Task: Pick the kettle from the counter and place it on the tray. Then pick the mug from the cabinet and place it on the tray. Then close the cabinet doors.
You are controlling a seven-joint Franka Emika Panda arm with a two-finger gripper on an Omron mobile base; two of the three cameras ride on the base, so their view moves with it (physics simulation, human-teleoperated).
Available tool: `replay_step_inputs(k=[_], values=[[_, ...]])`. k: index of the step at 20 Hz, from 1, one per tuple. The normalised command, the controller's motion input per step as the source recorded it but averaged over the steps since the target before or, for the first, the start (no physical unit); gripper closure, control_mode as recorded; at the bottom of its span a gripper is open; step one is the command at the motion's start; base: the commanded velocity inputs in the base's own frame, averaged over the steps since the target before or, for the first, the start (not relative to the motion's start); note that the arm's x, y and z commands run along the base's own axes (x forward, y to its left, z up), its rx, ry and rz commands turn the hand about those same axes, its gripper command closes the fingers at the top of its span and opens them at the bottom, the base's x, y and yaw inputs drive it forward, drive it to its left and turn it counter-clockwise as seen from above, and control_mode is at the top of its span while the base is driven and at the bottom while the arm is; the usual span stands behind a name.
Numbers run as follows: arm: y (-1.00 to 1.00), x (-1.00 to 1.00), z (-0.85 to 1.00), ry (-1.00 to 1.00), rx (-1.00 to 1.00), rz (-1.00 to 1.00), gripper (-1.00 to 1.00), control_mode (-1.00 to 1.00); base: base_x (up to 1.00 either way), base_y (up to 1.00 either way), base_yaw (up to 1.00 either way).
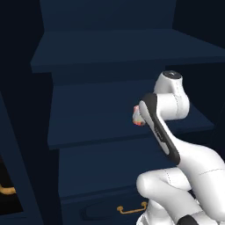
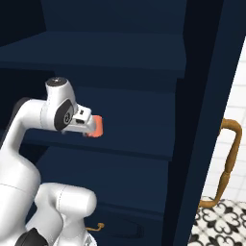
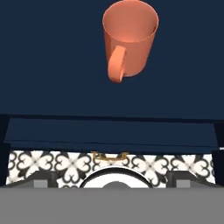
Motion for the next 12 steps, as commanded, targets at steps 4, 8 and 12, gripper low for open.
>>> replay_step_inputs(k=[4,8,12], values=[[0.04,0.29,-0.18,0.11,0.00,-0.16,-1.00,-1.00,0.00,0.00,0.00],[0.05,0.53,-0.19,0.04,0.00,-0.15,-1.00,-1.00,0.00,0.00,0.00],[0.01,0.56,-0.25,0.00,0.00,-0.08,-1.00,-1.00,0.00,0.00,0.00]])
